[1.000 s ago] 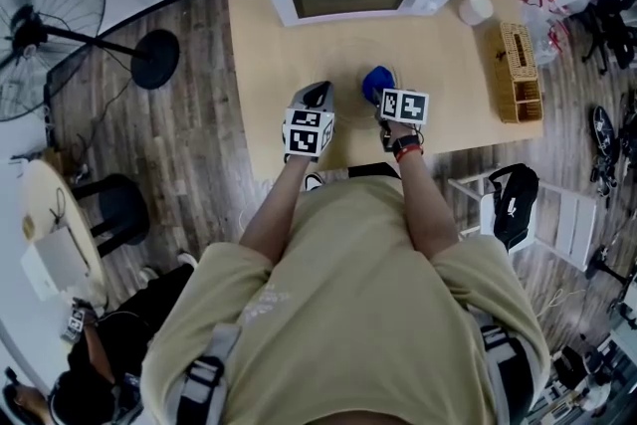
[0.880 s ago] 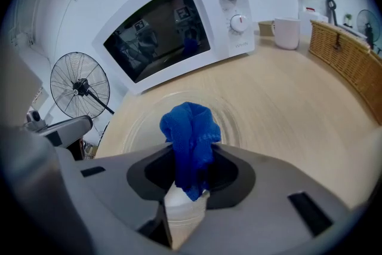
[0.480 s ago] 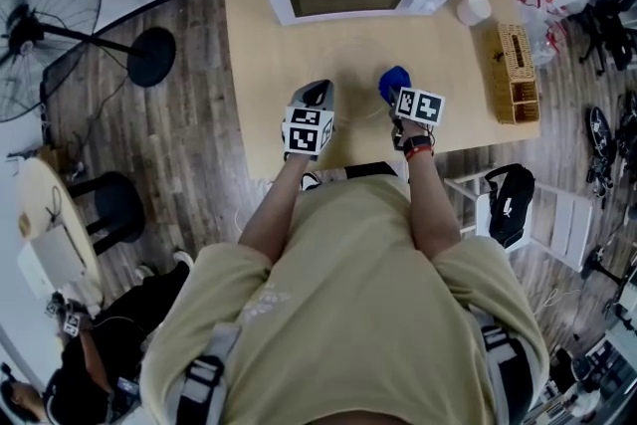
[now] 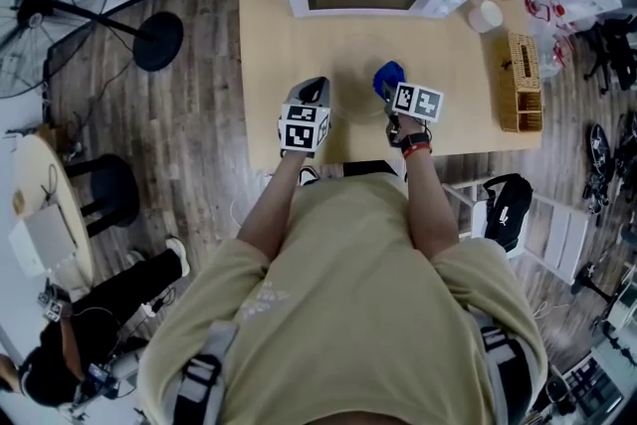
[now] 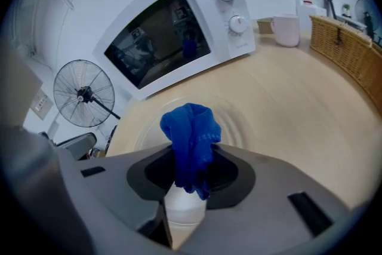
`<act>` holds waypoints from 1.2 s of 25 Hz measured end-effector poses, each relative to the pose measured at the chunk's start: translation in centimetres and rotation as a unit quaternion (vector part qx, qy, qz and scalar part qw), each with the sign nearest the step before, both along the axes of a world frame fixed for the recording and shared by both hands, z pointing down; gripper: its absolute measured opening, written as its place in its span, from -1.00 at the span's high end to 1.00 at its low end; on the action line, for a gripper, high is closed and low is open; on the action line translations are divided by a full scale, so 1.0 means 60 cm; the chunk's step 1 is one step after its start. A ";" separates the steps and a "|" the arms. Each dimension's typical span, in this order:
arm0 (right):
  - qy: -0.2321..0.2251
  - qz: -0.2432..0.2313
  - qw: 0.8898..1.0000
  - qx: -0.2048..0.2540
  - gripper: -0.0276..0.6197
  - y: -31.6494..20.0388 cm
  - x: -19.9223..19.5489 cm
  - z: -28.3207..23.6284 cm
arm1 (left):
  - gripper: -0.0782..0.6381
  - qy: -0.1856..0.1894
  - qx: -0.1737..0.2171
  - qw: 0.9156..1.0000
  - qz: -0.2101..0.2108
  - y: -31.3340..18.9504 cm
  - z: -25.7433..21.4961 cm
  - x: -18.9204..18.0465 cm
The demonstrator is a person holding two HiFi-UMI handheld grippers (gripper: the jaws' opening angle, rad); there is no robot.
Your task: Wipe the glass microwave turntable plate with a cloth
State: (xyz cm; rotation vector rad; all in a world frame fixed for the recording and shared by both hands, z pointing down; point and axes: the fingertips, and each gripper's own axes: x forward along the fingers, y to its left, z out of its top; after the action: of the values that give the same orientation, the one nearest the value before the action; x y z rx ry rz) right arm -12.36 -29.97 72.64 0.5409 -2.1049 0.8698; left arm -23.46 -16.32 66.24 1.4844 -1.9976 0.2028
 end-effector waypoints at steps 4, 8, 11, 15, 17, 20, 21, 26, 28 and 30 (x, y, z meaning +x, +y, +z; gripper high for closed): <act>-0.023 -0.071 0.997 -0.019 0.52 0.080 -0.058 -0.010 | 0.73 0.000 -0.001 1.000 -0.012 0.019 0.000 -0.004; -0.035 -0.115 0.992 -0.043 0.52 0.145 -0.091 -0.011 | 0.73 -0.003 -0.001 1.000 -0.028 0.039 -0.004 -0.015; -0.041 -0.143 0.988 -0.044 0.52 0.176 -0.111 -0.014 | 0.73 -0.006 -0.004 0.999 -0.040 0.058 -0.006 -0.022; -0.051 -0.172 0.983 -0.051 0.52 0.212 -0.138 -0.020 | 0.73 -0.009 -0.007 0.999 -0.053 0.080 -0.007 -0.029; -0.055 -0.186 0.980 -0.053 0.52 0.231 -0.150 -0.022 | 0.73 -0.010 -0.008 0.998 -0.058 0.090 -0.009 -0.034; -0.053 -0.202 0.977 -0.053 0.52 0.253 -0.160 -0.019 | 0.73 -0.013 -0.008 0.998 -0.065 0.104 -0.012 -0.040; -0.051 -0.207 0.976 -0.053 0.52 0.259 -0.162 -0.016 | 0.73 -0.014 -0.009 0.998 -0.067 0.108 -0.013 -0.042; -0.014 -0.225 0.973 -0.042 0.52 0.269 -0.154 0.012 | 0.73 -0.014 -0.011 0.997 -0.070 0.118 -0.010 -0.047; -0.014 -0.222 0.974 -0.040 0.52 0.266 -0.151 0.017 | 0.73 -0.014 -0.012 0.997 -0.069 0.118 -0.009 -0.046; -0.017 -0.215 0.976 -0.043 0.52 0.262 -0.147 0.017 | 0.73 -0.013 -0.012 0.998 -0.066 0.117 -0.009 -0.044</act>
State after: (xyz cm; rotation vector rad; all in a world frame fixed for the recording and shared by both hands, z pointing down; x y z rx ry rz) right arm -21.21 -14.24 73.69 0.0181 -2.0910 0.7155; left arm -26.08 -9.28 65.70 1.3364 -2.0980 0.1895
